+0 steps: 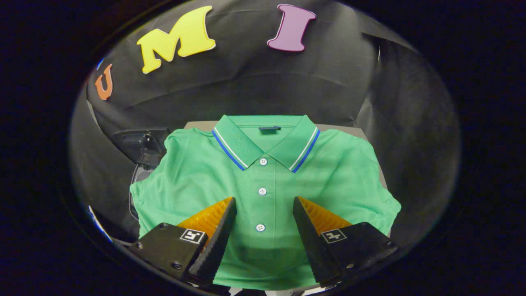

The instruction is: Put the clothes into the washing machine and then close the washing machine lid.

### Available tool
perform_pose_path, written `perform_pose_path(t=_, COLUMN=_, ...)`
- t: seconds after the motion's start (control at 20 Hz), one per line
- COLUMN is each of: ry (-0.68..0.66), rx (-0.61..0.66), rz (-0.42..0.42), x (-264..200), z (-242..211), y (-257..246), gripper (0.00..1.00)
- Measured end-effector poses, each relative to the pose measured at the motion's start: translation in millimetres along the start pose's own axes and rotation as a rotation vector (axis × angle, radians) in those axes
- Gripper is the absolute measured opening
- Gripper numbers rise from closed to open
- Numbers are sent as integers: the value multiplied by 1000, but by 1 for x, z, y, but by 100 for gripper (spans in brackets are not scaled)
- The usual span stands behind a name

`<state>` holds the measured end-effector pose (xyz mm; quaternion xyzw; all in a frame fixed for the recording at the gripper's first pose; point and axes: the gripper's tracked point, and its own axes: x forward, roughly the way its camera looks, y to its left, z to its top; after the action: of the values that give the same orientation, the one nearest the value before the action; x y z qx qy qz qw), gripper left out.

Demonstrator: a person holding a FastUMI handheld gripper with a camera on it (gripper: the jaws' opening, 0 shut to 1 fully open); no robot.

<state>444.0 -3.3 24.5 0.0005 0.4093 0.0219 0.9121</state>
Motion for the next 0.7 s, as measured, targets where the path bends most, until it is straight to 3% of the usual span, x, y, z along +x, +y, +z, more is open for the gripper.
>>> perform_pose_path(t=0.05, ry=12, rx=6, rz=-6, x=1, z=2, y=0, gripper=88)
perform_pose_path(t=0.55, ry=92, rx=35, rz=-24, x=-4, z=6, y=16, gripper=39)
perform_pose_path(t=0.65, ry=63, rx=77, rz=-51, x=-3, z=8, y=18, gripper=12)
perform_pose_path(t=0.7, ry=39, rx=68, rz=-59, x=-2, z=7, y=16, gripper=7)
